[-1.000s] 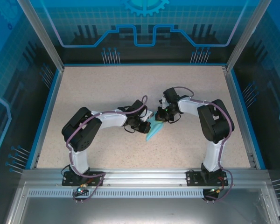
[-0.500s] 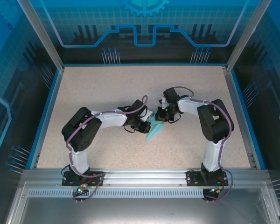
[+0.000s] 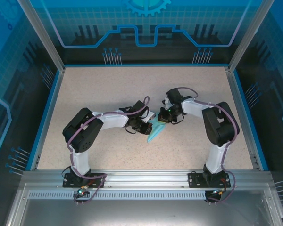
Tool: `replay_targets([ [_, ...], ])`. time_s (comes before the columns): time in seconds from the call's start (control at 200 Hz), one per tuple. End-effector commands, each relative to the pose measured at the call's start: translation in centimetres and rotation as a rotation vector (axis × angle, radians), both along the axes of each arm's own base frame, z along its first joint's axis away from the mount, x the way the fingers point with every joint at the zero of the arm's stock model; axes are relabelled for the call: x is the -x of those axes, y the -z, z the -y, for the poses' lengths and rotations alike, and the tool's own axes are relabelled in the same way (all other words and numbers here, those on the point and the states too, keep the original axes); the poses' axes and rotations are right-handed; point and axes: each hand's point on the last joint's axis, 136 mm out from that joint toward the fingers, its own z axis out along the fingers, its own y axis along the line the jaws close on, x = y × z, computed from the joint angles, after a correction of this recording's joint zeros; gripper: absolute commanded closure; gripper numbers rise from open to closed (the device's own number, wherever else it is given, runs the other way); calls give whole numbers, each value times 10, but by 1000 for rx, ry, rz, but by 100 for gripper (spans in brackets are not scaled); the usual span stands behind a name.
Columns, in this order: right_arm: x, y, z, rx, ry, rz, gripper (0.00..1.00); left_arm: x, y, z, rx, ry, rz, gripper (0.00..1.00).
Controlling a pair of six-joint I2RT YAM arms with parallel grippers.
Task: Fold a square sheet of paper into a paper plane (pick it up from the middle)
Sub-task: Third fold the triangle at the center of the table.
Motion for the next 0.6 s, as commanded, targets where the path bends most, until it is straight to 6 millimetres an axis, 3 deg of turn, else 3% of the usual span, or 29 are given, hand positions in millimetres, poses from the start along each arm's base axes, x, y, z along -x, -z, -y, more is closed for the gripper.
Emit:
replay_targets([
  [0.0, -2, -51, 19, -69, 111, 103, 95, 5, 13, -9, -33, 16, -22, 100],
  [0.1, 15, -78, 27, -120, 159, 209, 95, 4, 13, -9, -25, 17, -30, 100],
  [0.27, 67, -73, 22, -160, 175, 237, 93, 4, 13, -7, -16, 19, -39, 100],
  [0.4, 93, -55, -1, -247, 194, 214, 92, 3, 14, -7, -18, 18, -48, 100],
  [0.595, 106, -43, -45, -292, 129, 191, 94, 2, 17, -8, -22, 14, -62, 100],
])
